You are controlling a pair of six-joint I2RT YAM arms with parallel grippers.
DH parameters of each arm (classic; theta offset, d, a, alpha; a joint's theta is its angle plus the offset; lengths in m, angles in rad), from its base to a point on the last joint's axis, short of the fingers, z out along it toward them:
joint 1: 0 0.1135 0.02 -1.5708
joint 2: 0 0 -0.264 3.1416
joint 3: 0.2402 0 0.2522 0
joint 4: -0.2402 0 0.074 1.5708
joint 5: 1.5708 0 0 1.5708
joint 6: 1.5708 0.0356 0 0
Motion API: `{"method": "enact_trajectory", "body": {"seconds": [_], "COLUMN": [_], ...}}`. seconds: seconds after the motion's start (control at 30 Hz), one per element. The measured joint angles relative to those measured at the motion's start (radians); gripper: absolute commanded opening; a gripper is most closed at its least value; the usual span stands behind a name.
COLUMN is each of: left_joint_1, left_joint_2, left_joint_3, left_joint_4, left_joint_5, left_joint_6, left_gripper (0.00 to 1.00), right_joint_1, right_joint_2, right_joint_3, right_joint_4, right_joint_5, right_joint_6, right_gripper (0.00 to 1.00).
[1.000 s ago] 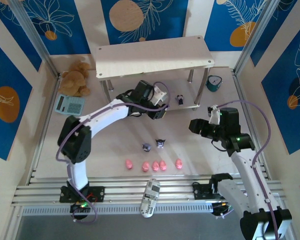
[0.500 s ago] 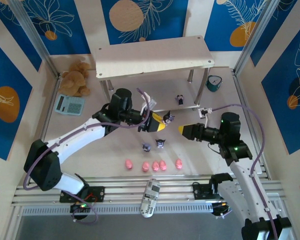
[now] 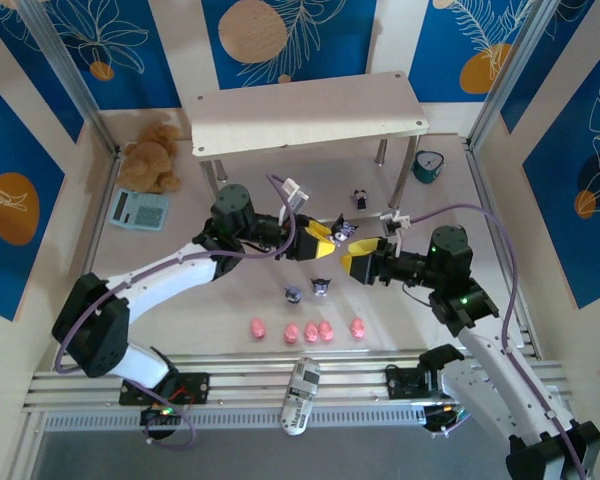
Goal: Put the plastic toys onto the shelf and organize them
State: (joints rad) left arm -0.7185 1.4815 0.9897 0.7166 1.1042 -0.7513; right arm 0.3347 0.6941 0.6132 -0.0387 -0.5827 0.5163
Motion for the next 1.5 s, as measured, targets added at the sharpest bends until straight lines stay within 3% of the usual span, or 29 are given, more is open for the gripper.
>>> {"method": "enact_trajectory", "body": {"seconds": [0.37,0.5,0.77,1.0,1.17,1.33,1.5], "left_joint_1": [-0.005,-0.003,0.003,-0.006,-0.008,-0.008,-0.006], "left_joint_2": [0.091,0.100,0.138,0.151,0.160,0.161,0.162], "left_joint_3": [-0.003,-0.003,-0.003,-0.003,-0.003,-0.003,-0.003], "left_joint_4": [0.245,0.314,0.446,0.484,0.502,0.520,0.552], "left_joint_5": [0.026,0.029,0.029,0.063,0.075,0.075,0.075], "left_joint_6": [-0.178,-0.220,-0.310,-0.350,-0.369,-0.378,-0.404], "left_gripper": [0.34,0.34,0.33,0.33,0.33,0.33,0.33], "right_joint_1": [-0.001,-0.003,-0.020,-0.046,-0.054,-0.054,-0.054], "right_joint_2": [0.050,0.080,0.115,0.115,0.124,0.143,0.143], "right_joint_3": [0.044,0.053,0.055,0.069,0.095,0.103,0.120], "right_joint_4": [0.132,0.192,0.270,0.340,0.378,0.382,0.338], "right_joint_5": [-0.035,-0.074,-0.126,-0.133,-0.148,-0.168,-0.188], "right_joint_6": [0.022,0.043,0.098,0.155,0.179,0.192,0.188], "right_gripper": [0.65,0.58,0.60,0.64,0.54,0.64,0.62]}}
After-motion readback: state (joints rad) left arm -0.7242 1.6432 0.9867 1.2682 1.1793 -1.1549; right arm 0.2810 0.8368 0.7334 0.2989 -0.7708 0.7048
